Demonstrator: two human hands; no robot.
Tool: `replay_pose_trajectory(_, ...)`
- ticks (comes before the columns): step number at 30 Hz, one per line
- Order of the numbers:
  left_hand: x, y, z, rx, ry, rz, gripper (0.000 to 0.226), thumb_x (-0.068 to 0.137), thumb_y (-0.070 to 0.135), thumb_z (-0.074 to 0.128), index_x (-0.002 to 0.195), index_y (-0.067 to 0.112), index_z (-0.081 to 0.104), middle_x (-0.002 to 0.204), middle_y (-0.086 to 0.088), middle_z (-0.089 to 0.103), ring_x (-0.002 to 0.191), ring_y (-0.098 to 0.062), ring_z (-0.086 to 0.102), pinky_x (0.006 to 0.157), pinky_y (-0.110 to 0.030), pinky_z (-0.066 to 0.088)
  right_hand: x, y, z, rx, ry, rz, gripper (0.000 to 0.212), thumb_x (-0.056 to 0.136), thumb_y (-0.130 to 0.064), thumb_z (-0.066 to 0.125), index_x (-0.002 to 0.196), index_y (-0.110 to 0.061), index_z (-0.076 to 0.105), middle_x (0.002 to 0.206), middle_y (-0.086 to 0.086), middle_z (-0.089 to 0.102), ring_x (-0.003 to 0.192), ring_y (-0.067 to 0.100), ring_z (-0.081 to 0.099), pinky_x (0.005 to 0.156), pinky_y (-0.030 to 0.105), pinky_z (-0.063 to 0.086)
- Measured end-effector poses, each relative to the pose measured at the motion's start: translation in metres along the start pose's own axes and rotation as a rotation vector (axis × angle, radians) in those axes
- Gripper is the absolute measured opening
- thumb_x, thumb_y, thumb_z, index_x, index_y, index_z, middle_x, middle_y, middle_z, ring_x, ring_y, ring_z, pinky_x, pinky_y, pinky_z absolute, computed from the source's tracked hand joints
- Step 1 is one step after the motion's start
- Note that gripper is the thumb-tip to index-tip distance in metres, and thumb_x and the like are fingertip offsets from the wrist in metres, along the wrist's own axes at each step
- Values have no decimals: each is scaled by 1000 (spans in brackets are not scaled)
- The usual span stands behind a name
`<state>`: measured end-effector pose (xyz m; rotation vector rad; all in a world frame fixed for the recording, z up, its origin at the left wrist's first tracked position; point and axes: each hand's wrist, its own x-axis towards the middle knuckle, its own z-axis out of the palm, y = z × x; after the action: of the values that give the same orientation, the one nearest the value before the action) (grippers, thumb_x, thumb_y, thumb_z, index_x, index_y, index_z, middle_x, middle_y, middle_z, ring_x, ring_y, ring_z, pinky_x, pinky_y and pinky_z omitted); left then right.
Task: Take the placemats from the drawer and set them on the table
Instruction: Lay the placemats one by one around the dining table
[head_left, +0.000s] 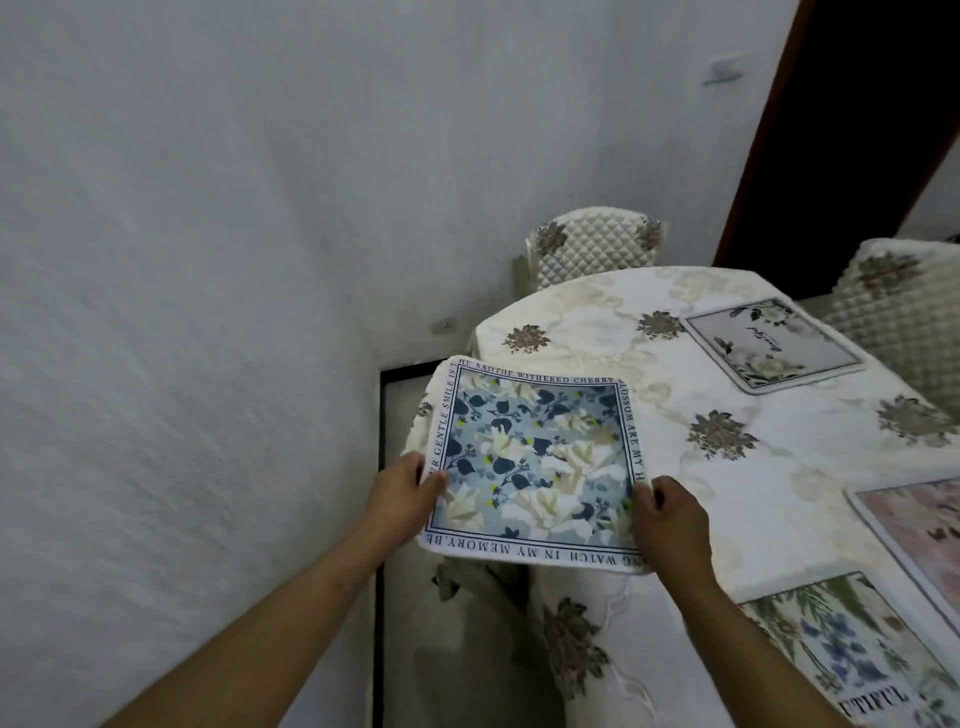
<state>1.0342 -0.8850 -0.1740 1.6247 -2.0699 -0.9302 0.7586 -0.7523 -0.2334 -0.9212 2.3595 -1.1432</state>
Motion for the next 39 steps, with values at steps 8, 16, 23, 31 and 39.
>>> replay_pose_trajectory(8, 139, 24, 11, 80, -196, 262, 18, 93, 34, 56, 103, 21, 66, 96, 3, 71, 84, -16, 65, 70, -30, 49, 42, -11, 17, 2, 252, 127, 41, 94, -21, 53, 61, -14, 31, 53, 6, 37, 50, 19, 35, 50, 33, 24)
replay_pose_trajectory(16, 269, 65, 33, 148, -442, 501, 29, 94, 34, 56, 76, 12, 50, 67, -1, 51, 60, -14, 47, 52, -30, 30, 47, -38, 59, 21, 535, 420, 37, 93, -21, 53, 62, -12, 35, 56, 11, 44, 52, 24, 41, 50, 34, 28)
replay_pose_trajectory(23, 329, 90, 85, 246, -673, 639, 30, 95, 29, 57, 71, 21, 42, 66, 1, 46, 58, -13, 45, 49, -29, 29, 39, -38, 101, 51, 678, 565, 39, 96, -21, 50, 60, -18, 34, 52, -1, 36, 47, 15, 36, 47, 30, 22)
replay_pose_trajectory(31, 386, 68, 144, 313, -734, 593, 29, 93, 29, 58, 76, 10, 45, 69, -9, 51, 64, -24, 49, 54, -32, 31, 75, -8, 157, 110, 651, 683, 38, 95, -25, 51, 61, -16, 37, 53, 1, 45, 51, 17, 45, 50, 33, 32)
replay_pose_trajectory(39, 424, 32, 184, 294, -820, 694, 34, 95, 28, 57, 70, 17, 36, 64, -1, 44, 59, -19, 43, 52, -33, 26, 89, 4, 207, -27, 634, 836, 39, 98, -30, 48, 63, -17, 38, 57, 2, 45, 52, 16, 45, 48, 31, 29)
